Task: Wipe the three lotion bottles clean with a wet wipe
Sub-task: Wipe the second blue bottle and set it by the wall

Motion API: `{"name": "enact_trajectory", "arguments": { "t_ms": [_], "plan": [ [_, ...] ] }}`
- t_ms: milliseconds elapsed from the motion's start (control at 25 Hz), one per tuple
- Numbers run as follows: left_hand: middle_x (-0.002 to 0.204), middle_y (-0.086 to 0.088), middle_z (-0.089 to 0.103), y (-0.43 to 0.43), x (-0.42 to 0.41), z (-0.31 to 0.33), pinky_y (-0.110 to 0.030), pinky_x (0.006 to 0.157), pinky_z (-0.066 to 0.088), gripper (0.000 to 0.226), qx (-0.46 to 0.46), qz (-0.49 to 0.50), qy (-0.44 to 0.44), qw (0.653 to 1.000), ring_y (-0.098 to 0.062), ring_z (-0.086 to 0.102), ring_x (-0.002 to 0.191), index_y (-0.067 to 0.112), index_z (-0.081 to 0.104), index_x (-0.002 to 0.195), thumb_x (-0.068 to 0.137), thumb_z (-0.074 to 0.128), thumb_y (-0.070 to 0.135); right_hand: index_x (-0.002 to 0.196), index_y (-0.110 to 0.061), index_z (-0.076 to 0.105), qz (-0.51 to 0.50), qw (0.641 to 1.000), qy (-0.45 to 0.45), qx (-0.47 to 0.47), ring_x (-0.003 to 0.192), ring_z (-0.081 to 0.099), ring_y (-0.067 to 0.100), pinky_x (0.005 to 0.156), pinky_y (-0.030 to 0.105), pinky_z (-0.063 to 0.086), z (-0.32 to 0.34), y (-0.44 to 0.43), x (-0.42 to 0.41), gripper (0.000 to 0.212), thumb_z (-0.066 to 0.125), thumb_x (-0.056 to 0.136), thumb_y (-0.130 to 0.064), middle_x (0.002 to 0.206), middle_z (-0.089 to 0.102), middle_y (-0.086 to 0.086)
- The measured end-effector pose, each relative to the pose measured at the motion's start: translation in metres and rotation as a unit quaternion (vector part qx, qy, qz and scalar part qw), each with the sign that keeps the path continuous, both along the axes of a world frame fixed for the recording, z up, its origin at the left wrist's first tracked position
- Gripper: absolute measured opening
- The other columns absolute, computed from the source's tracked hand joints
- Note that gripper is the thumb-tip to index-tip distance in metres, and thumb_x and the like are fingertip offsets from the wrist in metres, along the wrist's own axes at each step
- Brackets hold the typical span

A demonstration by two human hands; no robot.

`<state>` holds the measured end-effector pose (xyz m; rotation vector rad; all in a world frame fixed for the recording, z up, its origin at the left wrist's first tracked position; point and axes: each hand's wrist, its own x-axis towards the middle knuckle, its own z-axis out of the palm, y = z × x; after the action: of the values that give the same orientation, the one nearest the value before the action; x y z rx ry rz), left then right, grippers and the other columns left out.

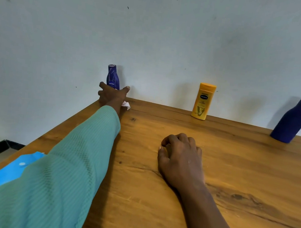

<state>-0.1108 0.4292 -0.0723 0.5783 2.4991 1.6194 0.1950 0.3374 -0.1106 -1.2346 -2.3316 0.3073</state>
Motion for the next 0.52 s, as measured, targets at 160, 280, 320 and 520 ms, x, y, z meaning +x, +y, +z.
{"name": "enact_trajectory", "arguments": {
  "t_ms": [160,280,320,520],
  "plan": [
    [0.14,-0.012,0.058,-0.005,-0.004,-0.005,-0.034,0.081,0.049,0.077,0.002,0.002,0.038,0.999,-0.03,0.063,0.116,0.016,0.04,0.147,0.084,0.078,0.037,0.126,-0.033,0.059,0.001,1.0,-0.005,-0.004,0.123,0.043,0.016,0.104,0.038,0.039,0.0,0.001,0.0,0.029,0.05,0.103,-0.046,0.127,0.052,-0.008],
    [0.127,-0.006,0.065,-0.02,0.028,-0.002,-0.032,0.076,0.045,0.065,0.053,0.008,0.063,0.997,-0.024,0.065,0.104,0.02,0.049,0.139,0.085,0.076,0.043,0.127,-0.032,0.059,0.001,1.0,-0.013,-0.006,0.123,0.043,0.016,0.104,0.039,0.039,0.001,0.002,0.0,0.03,0.05,0.102,-0.048,0.128,0.053,-0.007],
    [0.123,-0.003,0.067,-0.026,0.046,0.0,-0.031,0.076,0.044,0.062,0.075,0.0,0.065,0.995,-0.022,0.065,0.1,0.022,0.052,0.136,0.085,0.076,0.046,0.128,-0.032,0.058,0.003,1.0,-0.011,-0.009,0.124,0.044,0.016,0.105,0.039,0.039,0.002,0.002,0.001,0.032,0.05,0.102,-0.049,0.129,0.053,-0.007],
    [0.108,0.01,0.07,-0.085,0.155,0.0,-0.027,0.073,0.055,0.049,0.124,-0.156,0.063,0.978,-0.01,0.069,0.088,0.03,0.058,0.122,0.084,0.077,0.056,0.14,-0.032,0.049,0.032,0.976,0.183,-0.111,0.122,0.055,0.015,0.101,0.045,0.05,0.01,-0.003,0.003,0.05,0.048,0.1,-0.062,0.138,0.057,-0.003]
  ]
}}
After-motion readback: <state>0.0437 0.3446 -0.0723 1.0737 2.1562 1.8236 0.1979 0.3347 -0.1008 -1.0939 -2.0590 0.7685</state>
